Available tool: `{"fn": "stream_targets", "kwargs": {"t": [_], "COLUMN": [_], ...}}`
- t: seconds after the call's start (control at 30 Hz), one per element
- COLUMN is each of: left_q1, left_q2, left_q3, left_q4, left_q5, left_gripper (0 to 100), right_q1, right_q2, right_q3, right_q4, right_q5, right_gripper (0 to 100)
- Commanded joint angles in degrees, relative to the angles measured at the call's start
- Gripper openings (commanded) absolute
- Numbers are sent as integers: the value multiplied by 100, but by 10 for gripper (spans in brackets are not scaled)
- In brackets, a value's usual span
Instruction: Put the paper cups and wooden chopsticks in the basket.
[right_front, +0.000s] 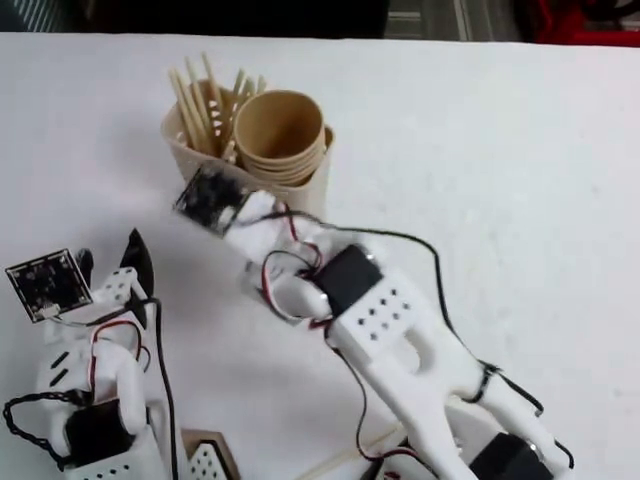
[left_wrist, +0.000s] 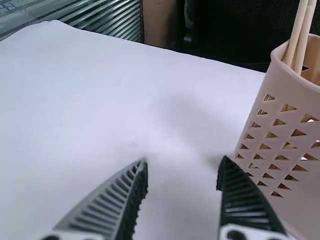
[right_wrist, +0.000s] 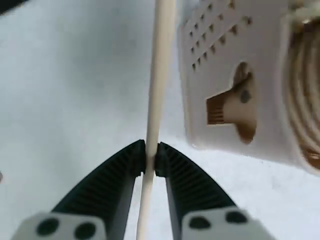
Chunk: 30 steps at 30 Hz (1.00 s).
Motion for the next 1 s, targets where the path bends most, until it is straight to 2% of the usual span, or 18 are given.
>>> {"fn": "stream_targets", "kwargs": {"t": [0.0, 0.07, 0.2, 0.5, 0.63, 0.73, 0.97], "left_q1": [-48, -48, -48, -48, -48, -48, -48], "left_q2": [-40, -40, -40, -40, -40, -40, -40], "left_q3": [-18, -18, -18, -18, -18, -18, -18], "left_q4": [-132, -132, -132, -132, -141, -141, -141], "left_q5": [35, 35, 35, 35, 35, 35, 35], "left_gripper": [233, 233, 233, 233, 233, 233, 233], "right_q1": [22, 40, 119, 136, 163, 338, 752], "right_q2": [-295, -277, -277, -48, 497, 1059, 2018], "right_q3": [-853, -1371, -2048, -1679, -1486, -1486, -1486], "right_q4": [13, -66, -971, -4655, -5798, -6123, -6158], "right_q5": [-316, -378, -378, -343, -343, -369, -387], "right_gripper": [19, 19, 19, 19, 19, 19, 19]}}
